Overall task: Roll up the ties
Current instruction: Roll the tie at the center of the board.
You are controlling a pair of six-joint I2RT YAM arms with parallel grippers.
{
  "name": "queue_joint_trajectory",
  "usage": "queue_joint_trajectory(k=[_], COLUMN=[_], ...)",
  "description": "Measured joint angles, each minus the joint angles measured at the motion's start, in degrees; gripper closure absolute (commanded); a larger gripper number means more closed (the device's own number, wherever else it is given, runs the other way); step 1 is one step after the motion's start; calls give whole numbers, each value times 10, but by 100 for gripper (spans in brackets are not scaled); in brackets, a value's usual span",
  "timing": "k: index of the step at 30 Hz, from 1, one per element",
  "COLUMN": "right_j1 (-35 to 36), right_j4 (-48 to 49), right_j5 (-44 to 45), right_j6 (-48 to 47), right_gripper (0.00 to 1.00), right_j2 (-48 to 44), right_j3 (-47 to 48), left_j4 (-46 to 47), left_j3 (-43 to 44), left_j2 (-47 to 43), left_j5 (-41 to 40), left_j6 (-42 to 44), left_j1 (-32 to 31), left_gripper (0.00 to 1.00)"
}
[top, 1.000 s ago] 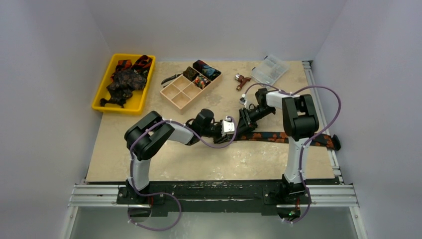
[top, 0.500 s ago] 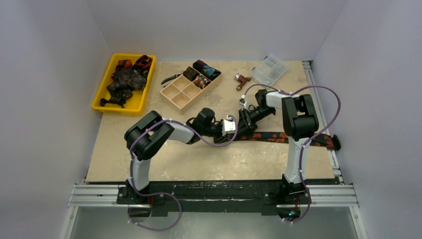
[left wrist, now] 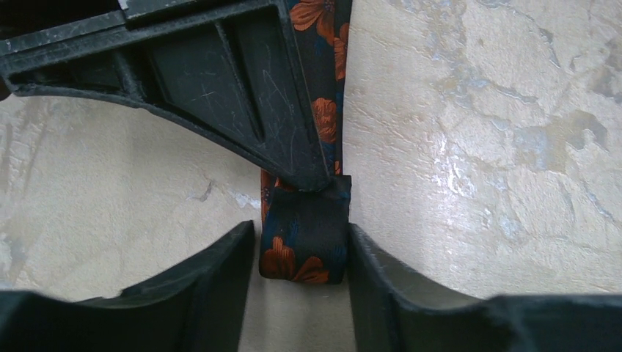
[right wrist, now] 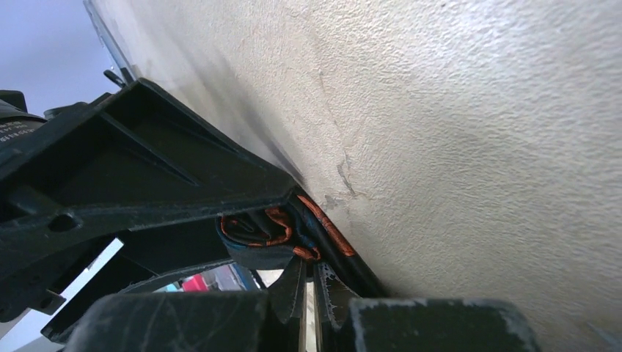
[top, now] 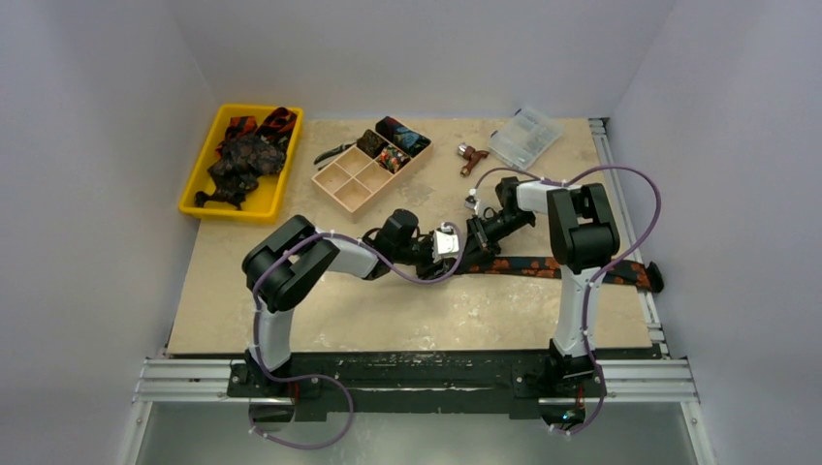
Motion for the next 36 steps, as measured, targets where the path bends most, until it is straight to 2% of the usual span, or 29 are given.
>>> queue_joint_trajectory(k=[2, 6, 13, 18, 27, 31, 36], right_j1=[0, 0, 4, 10, 12, 11, 7], right_j4=[0, 0, 11, 14, 14, 12, 7], right_j5=[7, 17, 37, 52, 54, 55, 60], right_j6=[3, 11, 22, 26, 30, 30, 29], right_gripper=[100, 100, 100, 100, 100, 100, 100], right_j2=[0, -1, -14, -21, -22, -22, -23], right_j3=[0, 0, -9, -10, -12, -12, -12], left_j4=[14, 49, 89, 111, 103, 99, 106], left_j3=[-7, -39, -63, -59, -35, -9, 5], left_j2=[-1, -10, -11, 1, 4, 14, 36], left_j5=[0, 10, 37, 49, 48, 43, 46], left_j6=[-4, -28, -63, -76, -92, -99, -102], left_j1=[2, 14, 30, 30, 17, 4, 2], left_gripper=[43, 42, 47, 54, 64, 64, 54])
